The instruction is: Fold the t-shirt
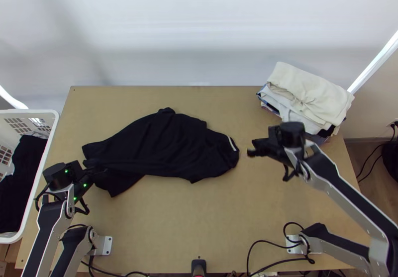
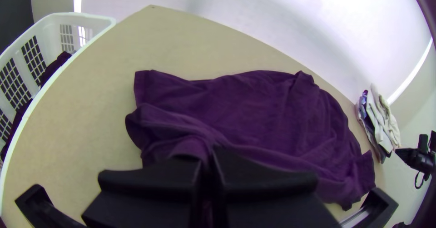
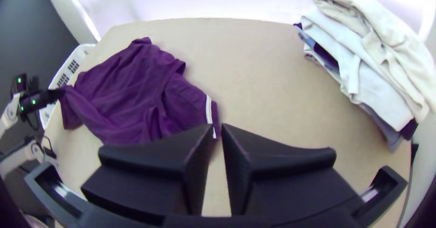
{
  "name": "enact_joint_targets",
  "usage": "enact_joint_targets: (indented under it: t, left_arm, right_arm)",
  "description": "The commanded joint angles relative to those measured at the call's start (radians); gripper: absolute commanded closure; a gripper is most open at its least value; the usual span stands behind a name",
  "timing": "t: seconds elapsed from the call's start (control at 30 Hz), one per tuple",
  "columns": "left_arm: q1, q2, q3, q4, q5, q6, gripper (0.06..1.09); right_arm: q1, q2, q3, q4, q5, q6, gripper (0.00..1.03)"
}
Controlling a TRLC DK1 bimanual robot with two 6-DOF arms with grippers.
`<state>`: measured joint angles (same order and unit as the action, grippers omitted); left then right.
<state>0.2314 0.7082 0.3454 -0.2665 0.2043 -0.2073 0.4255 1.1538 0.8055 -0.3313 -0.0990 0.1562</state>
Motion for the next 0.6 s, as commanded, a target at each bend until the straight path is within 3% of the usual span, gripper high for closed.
enact_joint_targets:
  t: [0.0,0.1,0.13,0.3,0.57]
  left_arm:
    - [0.002,0.025,0.033,0.01,-0.008,0.016,1.05]
    - [0.002,0.039,0.037,0.015,-0.009,0.014,1.05]
    - [0.002,0.042,0.037,0.015,-0.008,0.014,1.05]
    - [0.002,0.042,0.04,0.009,-0.009,0.013,1.05]
    - [0.003,0.04,0.05,0.0,-0.013,0.009,1.05]
  right_arm:
    - [0.025,-0.046,-0.058,-0.011,-0.001,-0.144,0.91]
    - [0.081,-0.057,-0.104,0.0,0.001,-0.225,0.67]
    - [0.096,-0.066,-0.124,0.015,0.001,-0.247,0.64]
    - [0.148,-0.082,-0.23,0.195,0.001,-0.328,0.64]
    - [0.145,0.017,-0.239,0.316,0.004,-0.363,0.64]
